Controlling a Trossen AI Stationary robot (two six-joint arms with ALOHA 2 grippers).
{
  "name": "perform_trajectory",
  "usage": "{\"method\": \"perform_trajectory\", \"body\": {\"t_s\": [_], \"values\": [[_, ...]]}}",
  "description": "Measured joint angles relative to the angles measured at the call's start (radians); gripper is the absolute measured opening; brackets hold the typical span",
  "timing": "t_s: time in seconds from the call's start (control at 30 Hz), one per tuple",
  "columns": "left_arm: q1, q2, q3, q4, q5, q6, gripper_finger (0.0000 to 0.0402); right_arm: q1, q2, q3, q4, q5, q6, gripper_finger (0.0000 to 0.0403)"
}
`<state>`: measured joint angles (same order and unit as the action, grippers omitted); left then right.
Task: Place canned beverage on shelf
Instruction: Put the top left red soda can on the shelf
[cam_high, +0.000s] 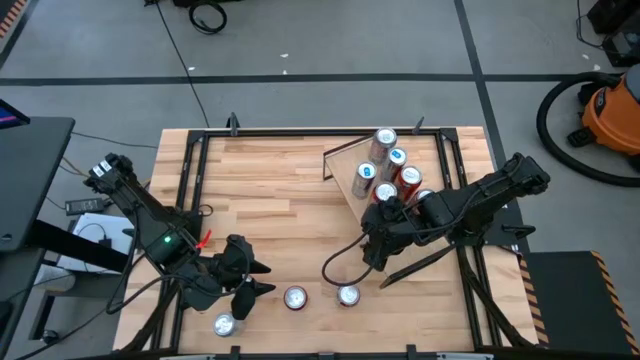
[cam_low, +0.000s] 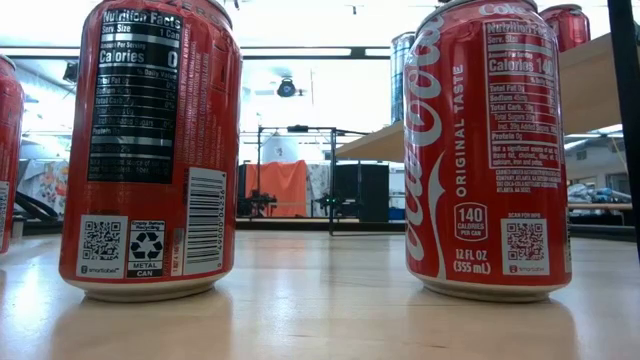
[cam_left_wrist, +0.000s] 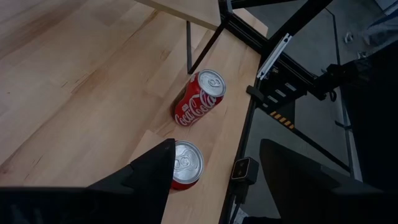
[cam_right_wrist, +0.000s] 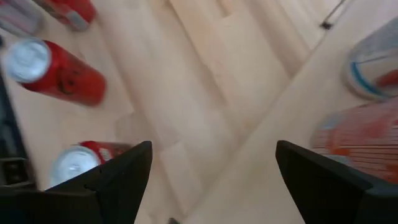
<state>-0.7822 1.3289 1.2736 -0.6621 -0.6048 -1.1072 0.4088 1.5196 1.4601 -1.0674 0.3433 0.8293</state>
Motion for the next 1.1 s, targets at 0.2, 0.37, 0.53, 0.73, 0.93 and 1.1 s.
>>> {"method": "perform_trajectory", "body": {"t_s": [0.2, 0.37, 0.53, 0.73, 0.93, 1.1], "values": [[0.000, 0.000, 0.000, 0.000, 0.000, 0.007, 0.0244, 0.001, 0.000, 0.000, 0.162, -0.077, 0.034, 0.0352], [0.000, 0.000, 0.000, 0.000, 0.000, 0.017, 0.0244, 0.001, 0.000, 0.000, 0.383, -0.193, 0.034, 0.0352], [0.000, 0.000, 0.000, 0.002, 0.000, 0.017, 0.0244, 0.002, 0.000, 0.000, 0.583, -0.251, 0.073, 0.0352], [0.000, 0.000, 0.000, 0.024, 0.000, 0.018, 0.0244, 0.008, 0.027, 0.002, 0.619, -0.272, 0.139, 0.0339], [0.000, 0.000, 0.000, 0.026, 0.000, 0.022, 0.0244, 0.066, 0.127, 0.044, 0.609, -0.263, 0.152, 0.0294], [0.000, 0.000, 0.000, 0.024, 0.000, 0.023, 0.0244, 0.097, 0.233, 0.182, 0.440, -0.226, 0.103, 0.0267]]}}
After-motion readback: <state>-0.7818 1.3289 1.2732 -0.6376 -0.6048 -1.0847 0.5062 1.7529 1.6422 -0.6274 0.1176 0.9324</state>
